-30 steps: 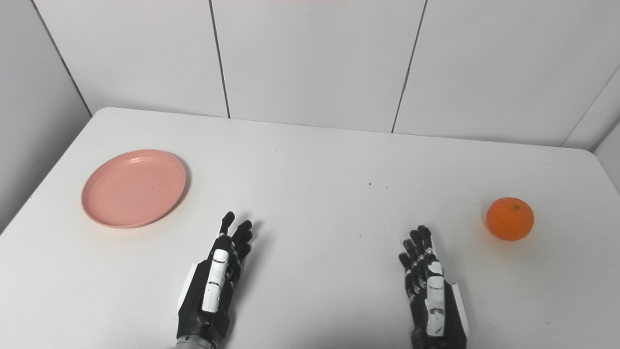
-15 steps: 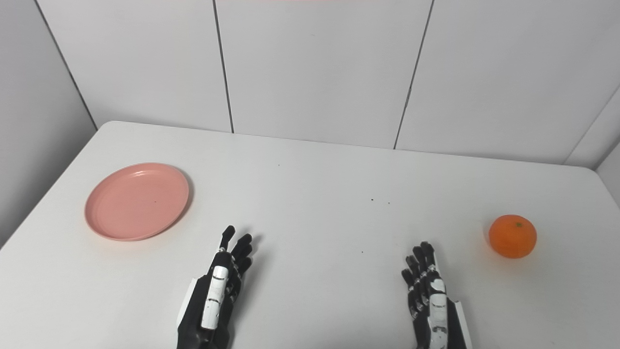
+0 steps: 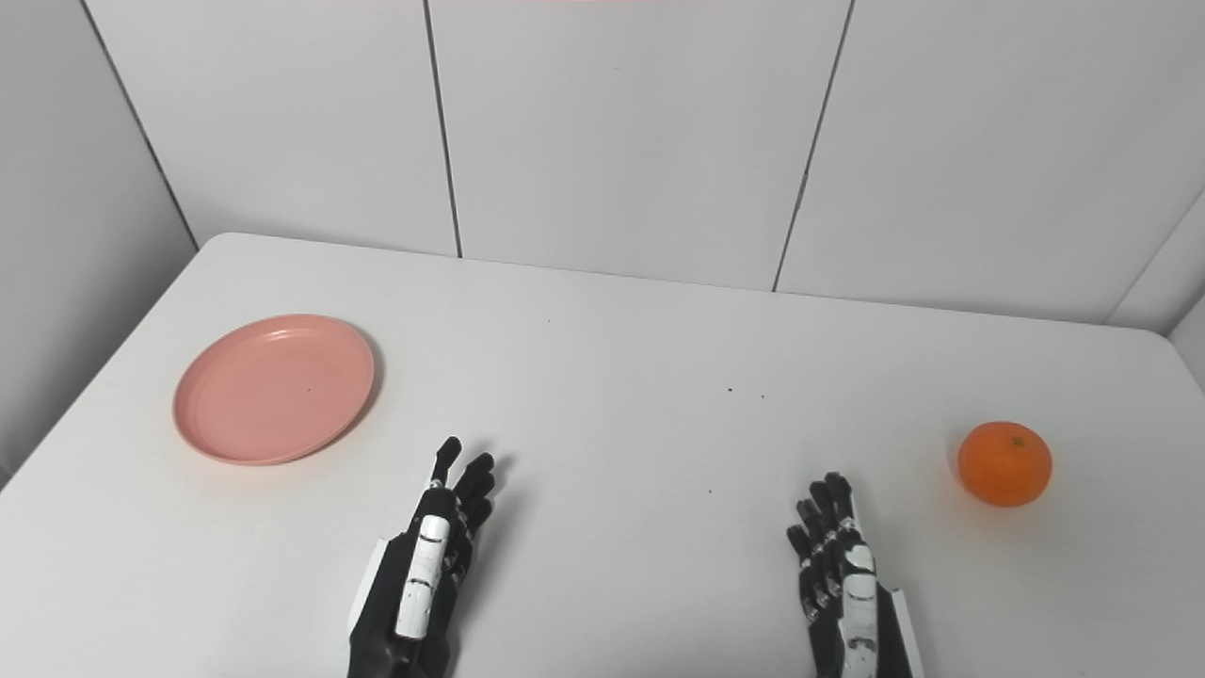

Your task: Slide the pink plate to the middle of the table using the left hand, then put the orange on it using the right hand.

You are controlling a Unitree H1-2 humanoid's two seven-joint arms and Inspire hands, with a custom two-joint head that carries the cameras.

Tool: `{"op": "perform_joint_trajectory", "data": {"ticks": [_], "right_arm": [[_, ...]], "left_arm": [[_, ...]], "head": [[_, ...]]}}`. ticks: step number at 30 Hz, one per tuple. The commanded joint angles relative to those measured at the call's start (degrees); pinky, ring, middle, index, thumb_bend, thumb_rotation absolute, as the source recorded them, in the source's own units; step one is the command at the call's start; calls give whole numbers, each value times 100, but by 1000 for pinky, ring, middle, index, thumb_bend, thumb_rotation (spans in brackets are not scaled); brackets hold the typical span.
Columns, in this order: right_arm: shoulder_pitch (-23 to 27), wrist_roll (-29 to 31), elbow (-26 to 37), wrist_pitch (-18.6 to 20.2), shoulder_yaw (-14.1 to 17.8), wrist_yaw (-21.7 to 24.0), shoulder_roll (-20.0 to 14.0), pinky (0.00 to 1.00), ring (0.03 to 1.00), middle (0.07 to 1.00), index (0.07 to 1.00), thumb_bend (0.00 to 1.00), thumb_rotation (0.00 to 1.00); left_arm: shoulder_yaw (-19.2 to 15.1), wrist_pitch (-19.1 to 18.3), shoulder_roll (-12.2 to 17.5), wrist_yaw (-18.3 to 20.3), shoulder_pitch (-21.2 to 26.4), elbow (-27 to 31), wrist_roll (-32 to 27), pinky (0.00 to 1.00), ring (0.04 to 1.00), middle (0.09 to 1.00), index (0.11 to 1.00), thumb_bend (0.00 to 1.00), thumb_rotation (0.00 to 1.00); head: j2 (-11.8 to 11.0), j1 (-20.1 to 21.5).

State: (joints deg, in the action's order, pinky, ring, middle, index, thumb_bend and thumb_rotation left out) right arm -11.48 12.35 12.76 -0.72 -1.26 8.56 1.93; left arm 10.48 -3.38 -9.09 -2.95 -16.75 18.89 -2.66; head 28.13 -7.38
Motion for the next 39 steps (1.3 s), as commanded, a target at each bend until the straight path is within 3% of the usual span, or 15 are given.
{"op": "perform_joint_trajectory", "data": {"ticks": [1,7,16,24,33,39], "right_arm": [[-591,11,-302,-83,33,70,-170,1000,1000,1000,1000,795,1000],[-571,13,-275,9,7,33,-124,1000,990,1000,1000,773,1000],[-574,-54,-260,29,-34,2,-108,1000,985,1000,1000,758,1000],[-566,-68,-281,22,-74,-30,-31,1000,978,998,1000,757,1000],[-563,-167,-276,21,-130,-42,62,1000,980,990,1000,771,1000],[-581,-190,-210,55,-148,-60,81,1000,980,989,1000,766,1000]], "left_arm": [[-49,73,160,15,-912,-70,11,1000,963,938,989,586,878],[-127,249,210,52,-811,-60,-6,1000,955,929,965,698,811],[-257,151,213,164,-544,178,-142,1000,947,931,947,757,800],[-562,-109,303,231,12,675,-191,1000,934,915,913,835,822],[-1126,-635,590,480,762,1110,-599,993,950,941,943,833,903],[-1450,-937,658,471,1175,1297,-562,999,950,949,949,834,955]], "head": [[5,14],[-9,91],[-22,30],[-44,80],[-73,148],[-65,168]]}}
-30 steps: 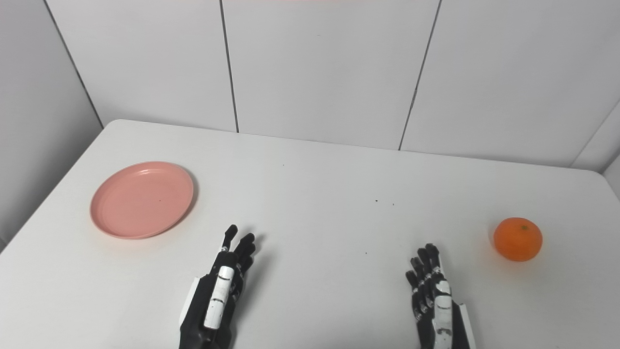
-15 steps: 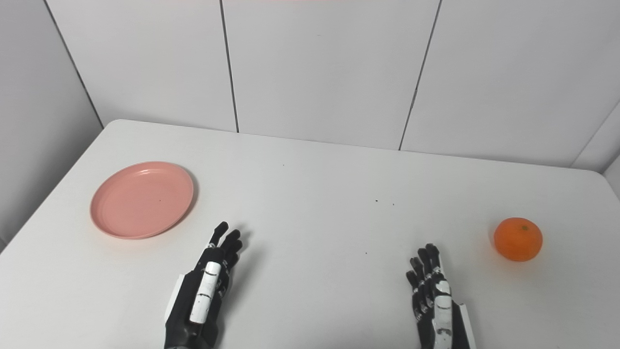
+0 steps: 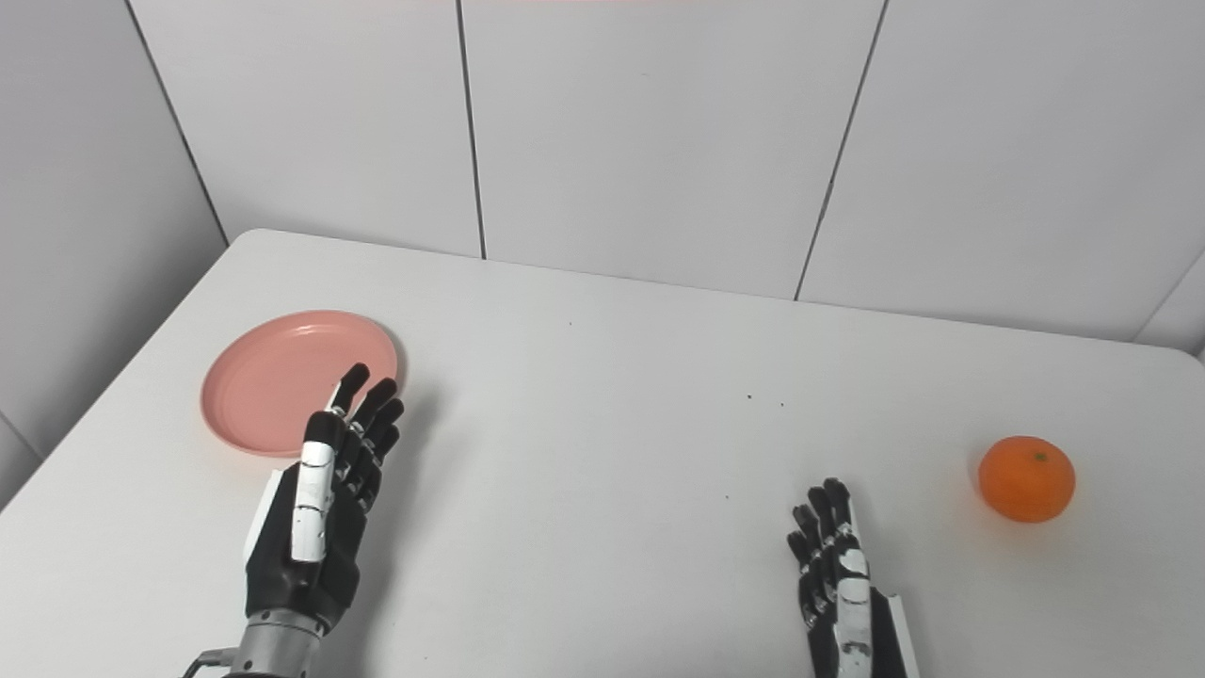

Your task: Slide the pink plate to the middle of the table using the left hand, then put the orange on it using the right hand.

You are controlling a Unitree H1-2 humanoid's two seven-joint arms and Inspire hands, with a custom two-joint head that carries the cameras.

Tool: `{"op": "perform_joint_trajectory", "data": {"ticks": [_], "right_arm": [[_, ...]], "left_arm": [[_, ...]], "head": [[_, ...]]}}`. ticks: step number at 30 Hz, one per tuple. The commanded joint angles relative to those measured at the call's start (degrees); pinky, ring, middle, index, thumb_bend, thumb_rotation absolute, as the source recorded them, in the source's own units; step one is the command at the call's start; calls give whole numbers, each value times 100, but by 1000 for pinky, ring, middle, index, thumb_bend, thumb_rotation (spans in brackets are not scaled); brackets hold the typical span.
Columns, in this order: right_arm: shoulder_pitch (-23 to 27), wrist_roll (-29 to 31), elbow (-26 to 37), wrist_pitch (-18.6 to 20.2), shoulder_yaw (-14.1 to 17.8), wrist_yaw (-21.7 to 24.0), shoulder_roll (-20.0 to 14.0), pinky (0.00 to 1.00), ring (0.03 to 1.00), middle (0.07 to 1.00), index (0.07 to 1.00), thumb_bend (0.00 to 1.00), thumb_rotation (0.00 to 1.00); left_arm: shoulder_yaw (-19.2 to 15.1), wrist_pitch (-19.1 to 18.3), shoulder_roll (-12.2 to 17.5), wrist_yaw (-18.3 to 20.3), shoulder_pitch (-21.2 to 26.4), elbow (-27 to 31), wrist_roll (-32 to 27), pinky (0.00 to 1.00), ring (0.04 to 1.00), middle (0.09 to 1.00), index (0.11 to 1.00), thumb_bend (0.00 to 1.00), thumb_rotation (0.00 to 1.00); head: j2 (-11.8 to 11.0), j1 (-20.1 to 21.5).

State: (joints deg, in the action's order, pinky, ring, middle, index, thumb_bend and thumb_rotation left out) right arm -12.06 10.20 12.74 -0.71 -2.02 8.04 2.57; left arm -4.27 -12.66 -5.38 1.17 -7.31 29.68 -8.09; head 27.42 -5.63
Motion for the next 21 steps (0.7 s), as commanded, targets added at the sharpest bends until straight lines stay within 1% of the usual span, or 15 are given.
{"op": "perform_joint_trajectory", "data": {"ticks": [1,4,9,11,12,14,17,21], "right_arm": [[-524,19,-198,61,-75,-14,17,1000,980,989,1000,765,1000],[-531,25,-176,83,-82,-15,8,1000,981,991,1000,764,1000],[-525,16,-193,59,-87,-12,-9,1000,982,990,1000,768,1000],[-525,11,-191,70,-87,-17,-10,1000,979,989,1000,774,1000],[-525,17,-190,70,-85,-16,-9,1000,979,989,1000,774,1000],[-519,34,-204,61,-82,-10,-7,1000,979,989,1000,764,1000],[-508,48,-228,43,-81,0,-10,1000,983,991,1000,759,1000],[-493,36,-257,43,-79,-14,-2,1000,981,987,1000,769,1000]], "left_arm": [[-52,-99,317,49,333,251,-99,1000,954,953,952,837,959],[-242,-245,453,39,591,279,-322,1000,960,957,956,853,964],[-612,-172,981,88,1091,-69,-710,1000,957,946,962,891,963],[-726,-185,1130,87,1252,-199,-835,1000,956,945,956,913,951],[-800,-244,1262,84,1394,-261,-896,1000,956,945,956,913,951],[-898,-343,1478,84,1625,-341,-996,962,937,927,942,927,957],[-1003,-469,1695,94,1874,-412,-1158,944,927,925,942,919,979],[-1189,-813,2003,-36,2218,-463,-1252,932,908,898,935,946,958]], "head": [[5,-8],[13,-18],[13,-24],[13,-24],[13,-24],[6,-26],[6,-26],[-6,-32]]}}
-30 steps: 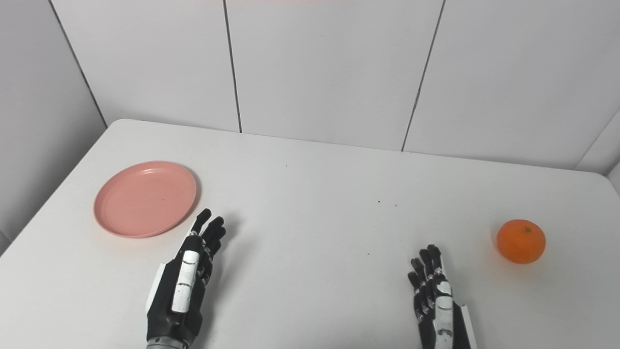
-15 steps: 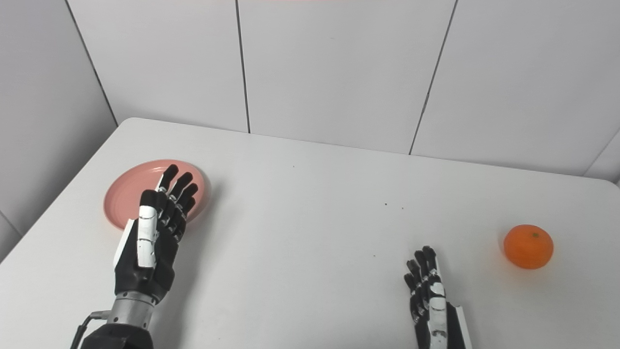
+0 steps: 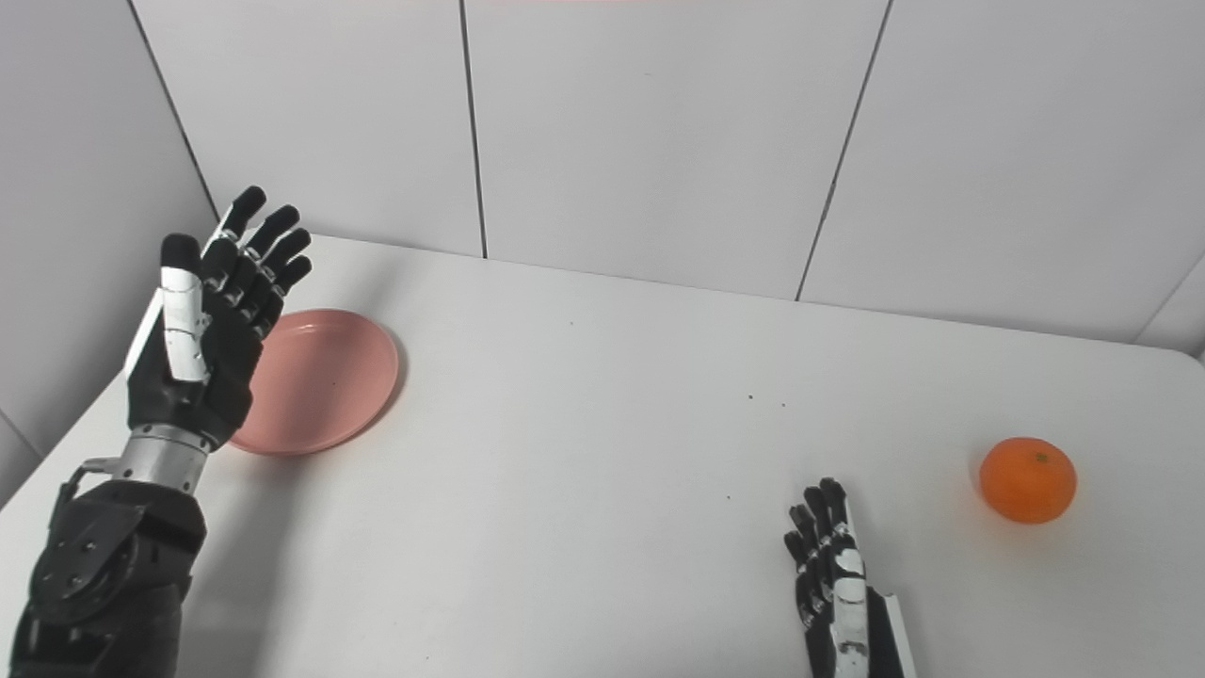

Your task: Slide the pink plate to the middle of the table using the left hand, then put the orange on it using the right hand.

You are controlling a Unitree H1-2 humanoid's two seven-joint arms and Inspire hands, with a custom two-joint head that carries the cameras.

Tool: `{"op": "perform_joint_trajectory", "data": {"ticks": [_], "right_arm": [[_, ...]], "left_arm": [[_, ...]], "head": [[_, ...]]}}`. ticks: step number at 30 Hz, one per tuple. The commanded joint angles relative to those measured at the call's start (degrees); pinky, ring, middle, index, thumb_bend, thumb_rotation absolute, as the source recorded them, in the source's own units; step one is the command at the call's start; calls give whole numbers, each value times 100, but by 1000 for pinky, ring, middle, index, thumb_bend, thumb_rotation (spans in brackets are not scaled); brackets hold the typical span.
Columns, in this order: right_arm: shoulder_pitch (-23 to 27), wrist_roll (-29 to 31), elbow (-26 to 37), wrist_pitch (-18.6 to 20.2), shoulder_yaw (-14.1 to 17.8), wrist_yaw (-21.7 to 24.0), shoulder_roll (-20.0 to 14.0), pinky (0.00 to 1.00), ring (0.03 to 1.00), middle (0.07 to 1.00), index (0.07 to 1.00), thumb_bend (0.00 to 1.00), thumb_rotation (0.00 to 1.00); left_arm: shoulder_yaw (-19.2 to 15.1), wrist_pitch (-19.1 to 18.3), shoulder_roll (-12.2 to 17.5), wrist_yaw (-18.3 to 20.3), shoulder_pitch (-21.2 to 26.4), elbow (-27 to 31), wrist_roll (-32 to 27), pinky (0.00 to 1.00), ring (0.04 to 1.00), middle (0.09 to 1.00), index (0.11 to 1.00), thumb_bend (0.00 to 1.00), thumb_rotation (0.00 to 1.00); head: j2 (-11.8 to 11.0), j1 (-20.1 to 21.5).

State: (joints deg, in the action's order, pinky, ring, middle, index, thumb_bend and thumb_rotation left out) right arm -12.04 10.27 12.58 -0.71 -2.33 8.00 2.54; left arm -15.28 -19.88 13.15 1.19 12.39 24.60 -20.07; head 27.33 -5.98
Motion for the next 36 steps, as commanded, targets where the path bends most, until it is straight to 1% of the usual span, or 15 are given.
{"op": "perform_joint_trajectory", "data": {"ticks": [1,3,6,9,13,17,20,23,26,29,32,36], "right_arm": [[-491,31,-249,39,-48,-12,6,1000,979,988,1000,772,1000],[-483,34,-260,38,-51,-11,10,1000,979,989,1000,776,1000],[-476,23,-278,17,-59,-7,11,1000,977,988,1000,765,1000],[-469,18,-294,-6,-62,-8,20,1000,980,988,1000,762,1000],[-469,28,-286,18,-66,-18,35,1000,980,989,1000,773,1000],[-473,30,-284,14,-73,-14,36,1000,982,991,1000,773,1000],[-475,21,-280,18,-79,-22,36,1000,981,992,1000,773,1000],[-477,17,-278,34,-83,-32,38,1000,979,990,1000,774,1000],[-478,25,-276,59,-85,-32,38,1000,979,993,1000,771,1000],[-486,46,-263,79,-81,-40,50,1000,978,991,1000,763,1000],[-497,29,-252,69,-93,-52,56,1000,976,990,1000,762,1000],[-504,51,-249,55,-94,-53,59,1000,976,989,1000,756,1000]], "left_arm": [[-126,-126,204,-46,309,14,-84,947,911,897,944,945,956],[-206,-193,323,-41,427,-60,-127,959,913,899,957,942,955],[-311,-175,518,3,566,-257,-154,926,905,917,967,952,958],[-405,-36,710,71,656,-567,-156,918,883,899,962,975,949],[-533,74,864,73,799,-973,-95,918,871,897,959,997,944],[-617,249,1021,148,911,-1468,-91,909,873,905,957,992,952],[-709,372,1100,193,1007,-1904,-161,885,857,898,945,1000,926],[-767,566,1140,293,1073,-2291,-189,877,851,890,939,1000,911],[-798,762,1163,385,1126,-2642,-179,896,859,880,934,1000,902],[-833,927,1207,564,1171,-2991,-283,908,866,875,940,1000,884],[-862,1195,1270,837,1218,-3549,-392,909,873,881,945,1000,858],[-866,1583,1290,1072,1255,-4105,-413,864,845,834,901,1000,820]], "head": [[2,6],[-3,6],[-13,7],[-15,17],[-19,22],[-16,32],[-16,32],[-16,32],[-16,32],[8,46],[17,60],[24,65]]}}
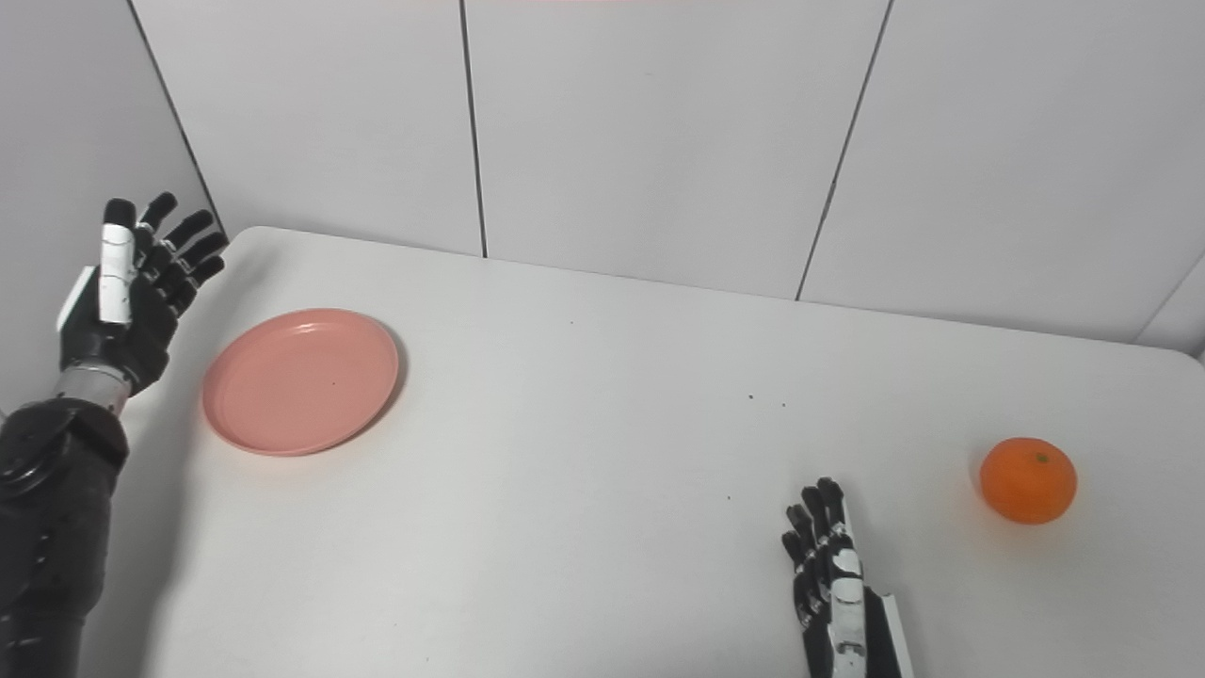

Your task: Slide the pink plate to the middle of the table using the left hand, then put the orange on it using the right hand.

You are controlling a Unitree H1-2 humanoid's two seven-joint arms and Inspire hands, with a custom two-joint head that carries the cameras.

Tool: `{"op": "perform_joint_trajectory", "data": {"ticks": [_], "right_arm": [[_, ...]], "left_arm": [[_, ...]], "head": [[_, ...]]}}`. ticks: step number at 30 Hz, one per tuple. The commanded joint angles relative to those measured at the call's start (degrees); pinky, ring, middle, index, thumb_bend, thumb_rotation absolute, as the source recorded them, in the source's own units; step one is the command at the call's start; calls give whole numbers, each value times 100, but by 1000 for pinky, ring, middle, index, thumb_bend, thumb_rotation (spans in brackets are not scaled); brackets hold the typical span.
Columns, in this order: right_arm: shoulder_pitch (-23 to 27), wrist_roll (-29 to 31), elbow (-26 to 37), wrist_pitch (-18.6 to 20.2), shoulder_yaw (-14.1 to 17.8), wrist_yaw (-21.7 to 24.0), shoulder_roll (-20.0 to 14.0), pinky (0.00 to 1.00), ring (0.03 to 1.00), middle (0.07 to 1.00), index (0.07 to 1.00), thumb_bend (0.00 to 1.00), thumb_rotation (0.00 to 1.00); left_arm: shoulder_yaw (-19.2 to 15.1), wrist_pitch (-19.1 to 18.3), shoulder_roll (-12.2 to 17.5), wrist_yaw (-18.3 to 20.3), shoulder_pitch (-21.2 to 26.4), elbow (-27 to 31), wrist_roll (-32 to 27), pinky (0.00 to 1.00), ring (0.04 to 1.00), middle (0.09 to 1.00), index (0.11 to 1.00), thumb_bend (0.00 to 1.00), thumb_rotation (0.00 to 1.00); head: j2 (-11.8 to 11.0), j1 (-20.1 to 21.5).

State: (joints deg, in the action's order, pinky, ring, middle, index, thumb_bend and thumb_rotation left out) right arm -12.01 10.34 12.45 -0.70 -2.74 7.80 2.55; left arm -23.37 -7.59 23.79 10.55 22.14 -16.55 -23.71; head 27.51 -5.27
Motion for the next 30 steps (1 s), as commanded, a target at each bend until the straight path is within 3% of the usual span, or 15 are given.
{"op": "perform_joint_trajectory", "data": {"ticks": [1,11,17,25,30], "right_arm": [[-515,50,-226,53,-53,-30,56,1000,975,987,1000,758,1000],[-541,20,-162,79,-50,-45,27,1000,968,980,998,767,1000],[-554,46,-142,83,-47,-36,17,1000,969,982,1000,758,1000],[-568,49,-118,113,-52,-29,5,1000,972,984,1000,759,1000],[-575,58,-83,173,-56,-49,15,1000,971,983,1000,764,1000]], "left_arm": [[-78,450,220,183,297,-145,-88,865,840,827,895,1000,814],[-239,1109,242,368,498,-1433,-207,862,806,810,884,1000,785],[-282,1540,346,658,603,-2226,-250,794,788,811,915,1000,775],[-297,1903,431,980,662,-2816,-376,668,728,782,873,1000,778],[-192,2013,450,1004,687,-3075,-286,661,703,742,851,1000,803]], "head": [[28,3],[59,6],[76,-5],[98,1],[109,8]]}}
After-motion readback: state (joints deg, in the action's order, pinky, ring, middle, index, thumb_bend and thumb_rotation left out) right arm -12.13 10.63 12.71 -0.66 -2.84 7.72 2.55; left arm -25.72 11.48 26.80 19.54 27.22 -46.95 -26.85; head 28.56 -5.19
